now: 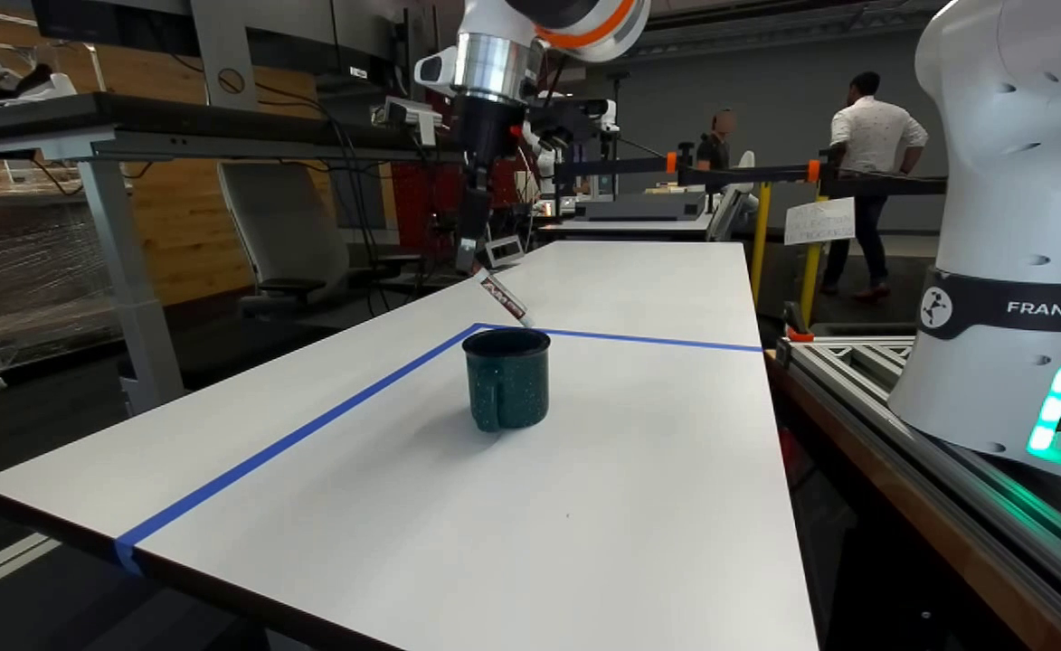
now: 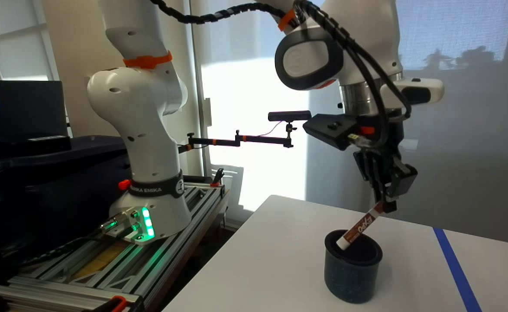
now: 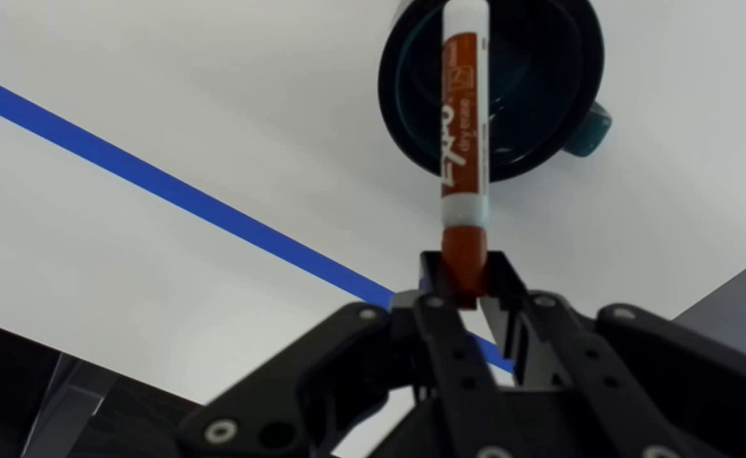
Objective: Remove the marker from the cup and put it on the table
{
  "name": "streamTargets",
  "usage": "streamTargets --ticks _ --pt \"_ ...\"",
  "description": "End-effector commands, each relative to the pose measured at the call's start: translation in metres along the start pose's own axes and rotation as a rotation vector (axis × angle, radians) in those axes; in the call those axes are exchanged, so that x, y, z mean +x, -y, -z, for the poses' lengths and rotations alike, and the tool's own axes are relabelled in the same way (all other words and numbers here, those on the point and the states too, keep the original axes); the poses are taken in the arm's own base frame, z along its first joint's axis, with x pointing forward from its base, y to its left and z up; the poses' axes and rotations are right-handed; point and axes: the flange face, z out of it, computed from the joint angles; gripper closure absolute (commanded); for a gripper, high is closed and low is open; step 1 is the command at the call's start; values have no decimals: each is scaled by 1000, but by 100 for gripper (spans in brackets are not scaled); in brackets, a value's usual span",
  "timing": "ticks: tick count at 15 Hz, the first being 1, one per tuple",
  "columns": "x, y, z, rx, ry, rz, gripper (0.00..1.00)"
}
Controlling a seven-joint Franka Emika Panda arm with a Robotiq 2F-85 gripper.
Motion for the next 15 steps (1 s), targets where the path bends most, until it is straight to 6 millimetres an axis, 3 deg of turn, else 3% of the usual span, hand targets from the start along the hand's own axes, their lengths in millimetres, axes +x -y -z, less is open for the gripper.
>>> streamTargets --ticks 1,4,11,15 --pt "-14 -15 43 -7 -15 -54 95" --pt "-31 -39 42 -17 18 -108 95" --pt "-83 -71 -26 -3 92 -230 95" --pt "-98 -83 -62 -37 97 -257 95"
